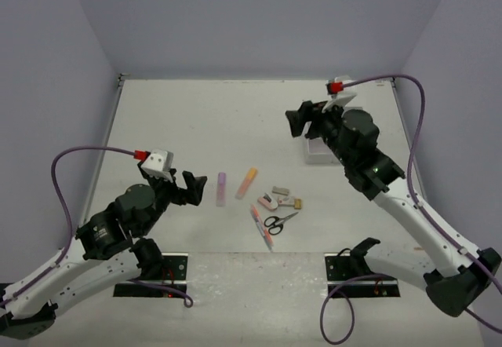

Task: Sort the stationery into containers
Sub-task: Place the pen in the storage box, then pick up the pen from the center of the board.

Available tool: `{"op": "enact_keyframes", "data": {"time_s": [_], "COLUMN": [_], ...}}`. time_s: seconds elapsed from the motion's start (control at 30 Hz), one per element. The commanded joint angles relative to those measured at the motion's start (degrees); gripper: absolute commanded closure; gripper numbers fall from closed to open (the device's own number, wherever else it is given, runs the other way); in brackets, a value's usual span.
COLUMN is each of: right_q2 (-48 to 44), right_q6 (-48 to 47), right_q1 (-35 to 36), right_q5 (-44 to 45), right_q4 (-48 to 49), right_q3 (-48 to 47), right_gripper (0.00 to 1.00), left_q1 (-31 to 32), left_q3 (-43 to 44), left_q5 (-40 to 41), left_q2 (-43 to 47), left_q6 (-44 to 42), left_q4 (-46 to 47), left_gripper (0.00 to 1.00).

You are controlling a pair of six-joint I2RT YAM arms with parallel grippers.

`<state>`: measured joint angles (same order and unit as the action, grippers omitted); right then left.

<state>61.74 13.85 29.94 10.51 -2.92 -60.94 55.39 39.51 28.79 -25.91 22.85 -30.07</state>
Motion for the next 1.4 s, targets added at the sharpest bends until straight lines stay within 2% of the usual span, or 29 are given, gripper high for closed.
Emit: {"op": "enact_keyframes", "data": {"time_s": [0.0,0.03,0.13,0.23,0.27,0.33,0.43,0.63,0.93,1.37], "right_q2": [-0.67,-1.04,-0.28,6.54,8.82,14.54,22.89,29.49,35.28,39.69], "right_q6": [6.52,9.26,12.25,17.67,18.92,20.62,21.99,22.45,21.79,21.86], "right_q1": [10.27,12.89,20.53,27.92,28.92,30.6,33.16,34.49,34.53,34.49], "right_q5": [-9.76,-11.49,-10.86,-7.19,-7.15,-6.62,-2.39,-0.74,-2.45,-1.92], "right_q4": [-20.63,-20.46,-20.9,-24.3,-25.04,-26.88,-30.69,-31.51,-28.29,-27.8], "right_q3": [3.01,5.45,7.33,5.14,4.22,1.88,-1.91,-3.72,-4.14,-4.72], "right_gripper": [0.23,0.21,0.21,0.23,0.26,0.37,0.47,0.59,0.66,0.67], "left_q1": [-5.32,-7.79,-10.48,-11.54,-11.54,-11.54,-11.45,-11.45,-11.41,-11.41], "left_q3": [2.11,2.25,1.88,1.43,1.44,1.36,1.02,0.14,-0.1,-0.23], "left_q5": [12.56,12.02,8.92,5.49,4.92,3.37,1.32,-1.52,-4.53,-4.46], "left_q2": [0.46,0.32,0.25,-1.09,-1.44,-2.0,-1.92,-0.86,-2.74,-3.07], "left_q6": [4.93,5.09,4.14,2.54,2.27,1.77,1.48,0.32,-0.96,-0.84], "left_q4": [-3.82,-3.87,-2.63,-1.24,-1.28,-1.31,-1.02,0.41,1.42,1.33], "left_gripper": [0.0,0.0,0.0,0.0,0.0,0.0,0.0,0.0,0.0,0.0]}}
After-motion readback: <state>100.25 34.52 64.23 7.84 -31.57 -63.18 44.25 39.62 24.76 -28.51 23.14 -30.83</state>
